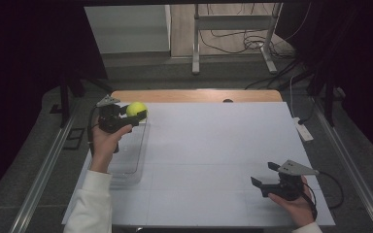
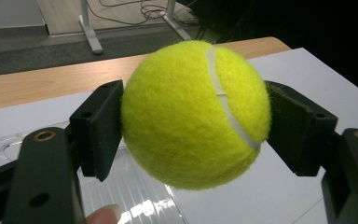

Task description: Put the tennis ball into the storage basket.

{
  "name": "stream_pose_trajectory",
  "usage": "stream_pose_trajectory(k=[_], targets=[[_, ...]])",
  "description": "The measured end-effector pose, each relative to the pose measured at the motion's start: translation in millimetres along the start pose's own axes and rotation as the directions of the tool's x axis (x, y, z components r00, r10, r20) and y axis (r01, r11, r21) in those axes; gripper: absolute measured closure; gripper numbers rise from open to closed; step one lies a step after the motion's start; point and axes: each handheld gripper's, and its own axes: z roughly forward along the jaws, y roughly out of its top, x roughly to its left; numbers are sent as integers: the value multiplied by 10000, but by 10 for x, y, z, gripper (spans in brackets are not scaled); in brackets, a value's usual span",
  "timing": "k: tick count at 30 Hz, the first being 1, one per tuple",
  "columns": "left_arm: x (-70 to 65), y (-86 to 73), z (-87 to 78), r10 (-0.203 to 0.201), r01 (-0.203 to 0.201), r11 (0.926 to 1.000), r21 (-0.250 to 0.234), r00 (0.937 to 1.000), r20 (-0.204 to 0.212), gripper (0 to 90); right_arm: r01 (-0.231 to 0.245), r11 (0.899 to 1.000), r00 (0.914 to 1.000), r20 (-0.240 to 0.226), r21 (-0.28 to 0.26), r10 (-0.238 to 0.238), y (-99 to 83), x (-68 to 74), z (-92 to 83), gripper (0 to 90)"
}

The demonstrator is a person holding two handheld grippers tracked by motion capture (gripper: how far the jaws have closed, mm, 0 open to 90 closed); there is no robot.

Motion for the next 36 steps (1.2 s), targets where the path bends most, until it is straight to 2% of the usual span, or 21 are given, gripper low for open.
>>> stream_pose_trajectory(k=[26, 36], targets=[[253, -70, 30, -405, 414, 9991, 106, 9964, -749, 268, -15, 10000, 10000, -41, 11, 15, -4, 1, 11, 117], [332, -88, 16, -577, 584, 9983, 52, 9945, -869, 267, 6, 10000, 10000, -12, 45, -6, -6, -2, 16, 117]])
